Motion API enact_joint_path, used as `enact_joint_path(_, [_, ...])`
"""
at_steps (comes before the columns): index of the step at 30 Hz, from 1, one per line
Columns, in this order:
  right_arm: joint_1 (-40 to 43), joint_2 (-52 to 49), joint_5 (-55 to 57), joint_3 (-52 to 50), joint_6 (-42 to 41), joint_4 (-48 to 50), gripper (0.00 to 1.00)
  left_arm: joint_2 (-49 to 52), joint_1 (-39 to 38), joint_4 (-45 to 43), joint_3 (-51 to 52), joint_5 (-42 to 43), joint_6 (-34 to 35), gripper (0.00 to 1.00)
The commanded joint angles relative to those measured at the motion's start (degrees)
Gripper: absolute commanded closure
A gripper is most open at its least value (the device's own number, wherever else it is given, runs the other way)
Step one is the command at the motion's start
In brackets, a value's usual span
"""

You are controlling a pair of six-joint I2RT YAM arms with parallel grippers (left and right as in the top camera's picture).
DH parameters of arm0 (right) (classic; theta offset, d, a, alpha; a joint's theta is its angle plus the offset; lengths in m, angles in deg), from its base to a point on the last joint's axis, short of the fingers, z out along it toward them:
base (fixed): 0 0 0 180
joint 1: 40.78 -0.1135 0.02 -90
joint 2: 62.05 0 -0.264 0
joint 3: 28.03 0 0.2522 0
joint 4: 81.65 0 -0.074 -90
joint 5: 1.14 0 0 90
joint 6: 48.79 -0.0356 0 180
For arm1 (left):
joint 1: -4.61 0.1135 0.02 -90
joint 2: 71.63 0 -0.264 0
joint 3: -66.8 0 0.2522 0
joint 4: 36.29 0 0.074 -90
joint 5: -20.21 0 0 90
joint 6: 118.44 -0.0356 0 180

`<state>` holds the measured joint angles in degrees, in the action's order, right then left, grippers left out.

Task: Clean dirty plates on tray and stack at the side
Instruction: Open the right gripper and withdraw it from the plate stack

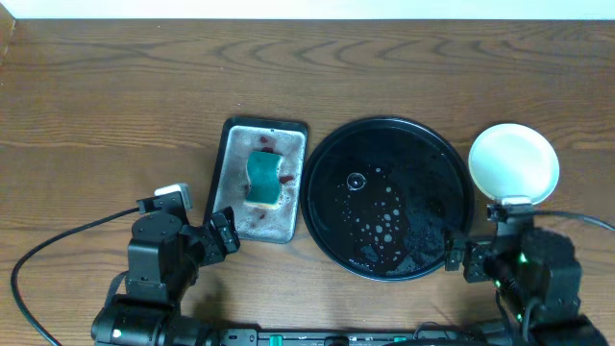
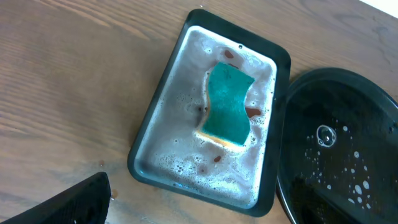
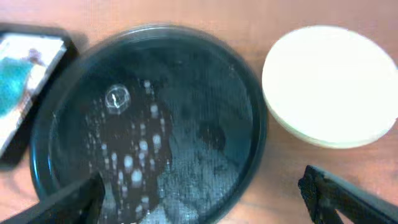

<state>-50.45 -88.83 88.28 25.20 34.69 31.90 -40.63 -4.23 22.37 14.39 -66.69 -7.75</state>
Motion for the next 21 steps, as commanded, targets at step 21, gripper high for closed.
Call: enact_joint_path(21, [0.76, 26.49, -0.11, -38.36, 5.03, 54.38, 0.01, 0.07, 0.09, -0.02, 0.66, 0.35, -1.16, 0.07])
